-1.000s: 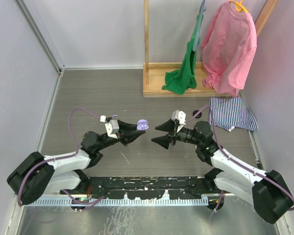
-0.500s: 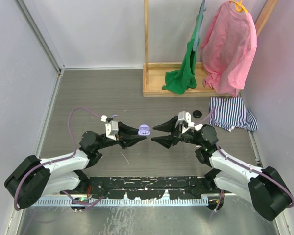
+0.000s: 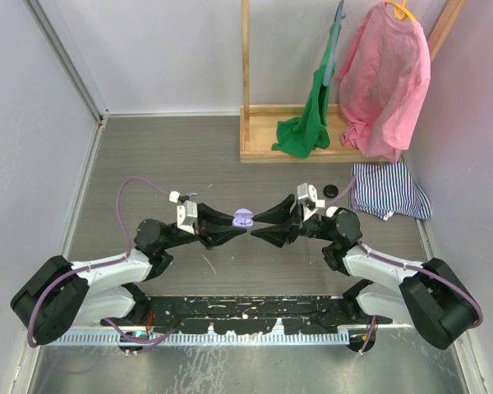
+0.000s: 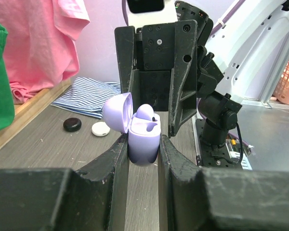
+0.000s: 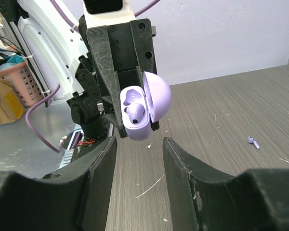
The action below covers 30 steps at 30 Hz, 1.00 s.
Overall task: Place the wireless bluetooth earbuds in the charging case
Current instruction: Adjust the charging case.
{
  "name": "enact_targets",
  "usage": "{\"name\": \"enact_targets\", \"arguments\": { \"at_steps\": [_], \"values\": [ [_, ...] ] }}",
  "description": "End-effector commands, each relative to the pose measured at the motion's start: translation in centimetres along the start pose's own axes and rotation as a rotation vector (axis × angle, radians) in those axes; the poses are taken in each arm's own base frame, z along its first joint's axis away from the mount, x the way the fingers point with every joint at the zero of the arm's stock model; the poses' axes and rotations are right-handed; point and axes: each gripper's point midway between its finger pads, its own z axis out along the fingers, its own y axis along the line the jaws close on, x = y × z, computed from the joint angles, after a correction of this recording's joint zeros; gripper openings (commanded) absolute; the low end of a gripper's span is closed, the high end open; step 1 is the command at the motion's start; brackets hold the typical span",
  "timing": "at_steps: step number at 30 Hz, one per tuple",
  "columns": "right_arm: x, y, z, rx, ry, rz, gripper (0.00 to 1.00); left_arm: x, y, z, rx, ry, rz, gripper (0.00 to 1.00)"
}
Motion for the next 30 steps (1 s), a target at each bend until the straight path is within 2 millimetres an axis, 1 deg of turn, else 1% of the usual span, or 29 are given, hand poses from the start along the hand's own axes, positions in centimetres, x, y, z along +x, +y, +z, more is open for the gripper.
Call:
{"name": "enact_targets", "arguments": {
  "at_steps": [1, 11, 20, 30],
  "values": [
    [-2.5, 1.6, 0.6, -0.077, -0.075, -0.069, 0.49, -2.9, -0.5, 1.0, 0.046, -0.087, 0.064, 0.0],
    [-2.4, 1.7, 1.1, -0.09, -0.077, -0.055, 0.46, -3.1, -0.9, 1.3, 0.07, -0.093, 0.051, 0.0],
    [-3.1, 2.5, 1.2, -0.118, -0.11, -0.055, 0.42, -2.7, -1.4, 1.5, 0.093, -0.088, 0.036, 0.01],
    [-3.0, 2.6, 1.3, -0.12, -0.106, -0.035, 0.33, -3.2, -1.7, 1.6, 0.1, -0.103, 0.031, 0.03]
  ]
}}
